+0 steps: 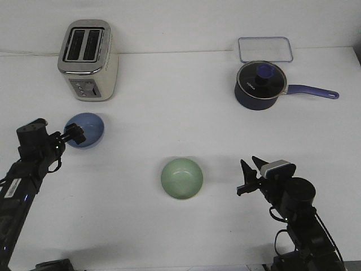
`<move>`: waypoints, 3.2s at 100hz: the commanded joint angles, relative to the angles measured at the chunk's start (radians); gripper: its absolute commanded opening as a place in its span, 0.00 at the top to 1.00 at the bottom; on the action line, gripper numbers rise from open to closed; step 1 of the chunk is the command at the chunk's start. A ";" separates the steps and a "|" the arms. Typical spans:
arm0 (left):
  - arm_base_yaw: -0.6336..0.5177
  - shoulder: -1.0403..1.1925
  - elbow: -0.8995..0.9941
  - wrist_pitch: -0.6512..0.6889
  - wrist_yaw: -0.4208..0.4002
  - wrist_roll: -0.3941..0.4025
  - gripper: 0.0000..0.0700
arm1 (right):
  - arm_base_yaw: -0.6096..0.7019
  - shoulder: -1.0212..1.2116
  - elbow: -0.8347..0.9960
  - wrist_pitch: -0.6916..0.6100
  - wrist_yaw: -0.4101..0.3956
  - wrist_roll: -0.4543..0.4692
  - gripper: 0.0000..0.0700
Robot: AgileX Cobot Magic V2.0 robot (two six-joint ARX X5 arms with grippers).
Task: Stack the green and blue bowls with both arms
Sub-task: 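Release the green bowl, retract the right gripper, grasp the light blue bowl with left, then carry the blue bowl with the left gripper and lower it into the green bowl, then open the left gripper and withdraw it from the stacked bowls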
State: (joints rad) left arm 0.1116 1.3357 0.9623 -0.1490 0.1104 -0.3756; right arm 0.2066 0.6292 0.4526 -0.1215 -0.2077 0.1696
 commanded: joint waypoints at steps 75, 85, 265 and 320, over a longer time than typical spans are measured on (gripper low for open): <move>0.040 0.426 0.290 -0.162 -0.017 0.168 0.24 | 0.002 0.007 0.006 0.005 0.000 0.006 0.62; 0.040 0.438 0.290 -0.168 -0.017 0.177 0.32 | 0.002 0.007 0.006 0.006 0.000 0.006 0.62; -0.744 0.315 0.290 -0.267 0.204 0.281 0.77 | 0.002 0.007 0.006 0.007 0.000 0.014 0.62; -0.561 -0.003 0.290 -0.252 0.006 0.371 0.17 | 0.002 0.005 0.006 0.010 0.006 0.015 0.62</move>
State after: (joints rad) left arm -0.4755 1.3788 1.2369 -0.4129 0.1558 -0.0612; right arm 0.2066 0.6308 0.4526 -0.1223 -0.2054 0.1730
